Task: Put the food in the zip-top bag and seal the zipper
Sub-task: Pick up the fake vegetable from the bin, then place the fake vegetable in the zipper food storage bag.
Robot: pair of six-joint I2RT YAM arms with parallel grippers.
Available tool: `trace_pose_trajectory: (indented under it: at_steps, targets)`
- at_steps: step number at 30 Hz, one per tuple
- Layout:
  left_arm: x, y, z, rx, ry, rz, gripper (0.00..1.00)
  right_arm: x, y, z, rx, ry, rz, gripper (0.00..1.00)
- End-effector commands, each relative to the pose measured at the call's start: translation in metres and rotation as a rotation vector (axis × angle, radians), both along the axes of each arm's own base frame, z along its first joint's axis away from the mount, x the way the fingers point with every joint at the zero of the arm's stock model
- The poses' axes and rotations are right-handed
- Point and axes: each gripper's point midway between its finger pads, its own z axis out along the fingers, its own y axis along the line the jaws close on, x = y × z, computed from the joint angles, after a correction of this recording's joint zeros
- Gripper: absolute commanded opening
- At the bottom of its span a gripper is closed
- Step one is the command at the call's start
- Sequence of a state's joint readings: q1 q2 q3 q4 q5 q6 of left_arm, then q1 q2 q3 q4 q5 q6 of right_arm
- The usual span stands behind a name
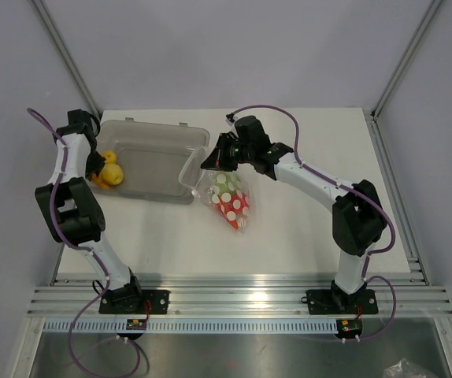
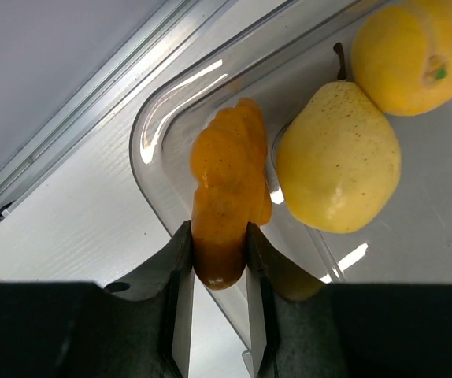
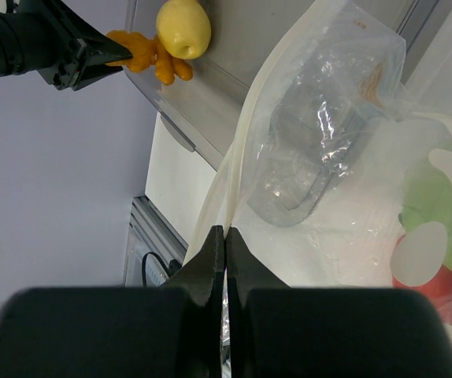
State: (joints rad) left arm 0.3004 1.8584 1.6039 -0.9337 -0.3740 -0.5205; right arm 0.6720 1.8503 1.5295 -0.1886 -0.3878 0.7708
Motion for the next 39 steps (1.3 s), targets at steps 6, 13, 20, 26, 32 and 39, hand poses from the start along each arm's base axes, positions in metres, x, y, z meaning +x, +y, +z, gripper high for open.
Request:
trace_pose_trajectory:
  at_steps: [6,13,20,26,32,39]
  targets:
    - [0.008,-0.015,0.108,0.004,-0.269,-0.074,0.0,0.005,-0.001,0.034,0.041,-0.075,-0.002,0.0]
    - [0.029,-0.084,0.173,0.004,-0.481,-0.381,0.0,0.007,-0.006,0.037,0.028,-0.08,-0.033,0.0]
    - [0.019,-0.207,0.217,-0.275,-0.71,-0.726,0.0,0.008,-0.009,0.038,0.02,-0.067,-0.058,0.0]
    - [0.001,-0.269,0.204,-0.467,-0.746,-0.845,0.0,0.004,-0.011,0.043,0.045,-0.08,-0.061,0.0]
    - [-0.015,-0.293,0.164,-0.567,-0.673,-0.894,0.0,-0.004,-0.003,0.053,0.117,-0.076,-0.013,0.0]
    - [-0.03,-0.314,0.123,-0.677,-0.573,-0.959,0.0,-0.007,-0.004,0.062,0.135,-0.087,-0.012,0.0]
